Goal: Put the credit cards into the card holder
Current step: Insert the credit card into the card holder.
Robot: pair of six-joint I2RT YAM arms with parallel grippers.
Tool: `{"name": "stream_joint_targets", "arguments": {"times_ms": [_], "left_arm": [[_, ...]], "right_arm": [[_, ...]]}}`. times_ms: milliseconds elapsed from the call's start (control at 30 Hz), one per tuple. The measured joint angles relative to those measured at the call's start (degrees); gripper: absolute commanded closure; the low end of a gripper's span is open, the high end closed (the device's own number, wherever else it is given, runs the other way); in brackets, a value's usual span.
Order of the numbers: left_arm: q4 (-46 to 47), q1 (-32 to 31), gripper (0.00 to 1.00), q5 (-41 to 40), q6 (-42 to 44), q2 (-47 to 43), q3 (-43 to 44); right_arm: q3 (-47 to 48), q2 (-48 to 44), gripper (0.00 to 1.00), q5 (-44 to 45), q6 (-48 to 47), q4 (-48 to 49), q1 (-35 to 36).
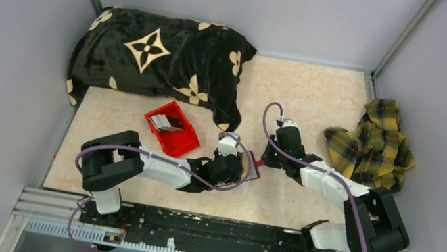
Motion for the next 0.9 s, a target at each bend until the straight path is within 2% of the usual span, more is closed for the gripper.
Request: {"name": "stream_joint_targets", "arguments": {"times_ms": [767,833,900], "left_arm": [[0.50,0.15,0.51,1.68,1.01,4.15,5.03],[0.44,0.17,0.49,1.75,1.09,4.20,5.20],[0.17,0.15,0.41,1.75,1.22,4.20,5.27]], "right_arm": [[0.00,0.02,0.89,0.31,0.00,0.39,0.85],[0.00,0.02,0.89,0.46,-0.02,0.35,0.90],[0.00,0.02,0.89,0.55,-0.04,0.26,1.01]]}}
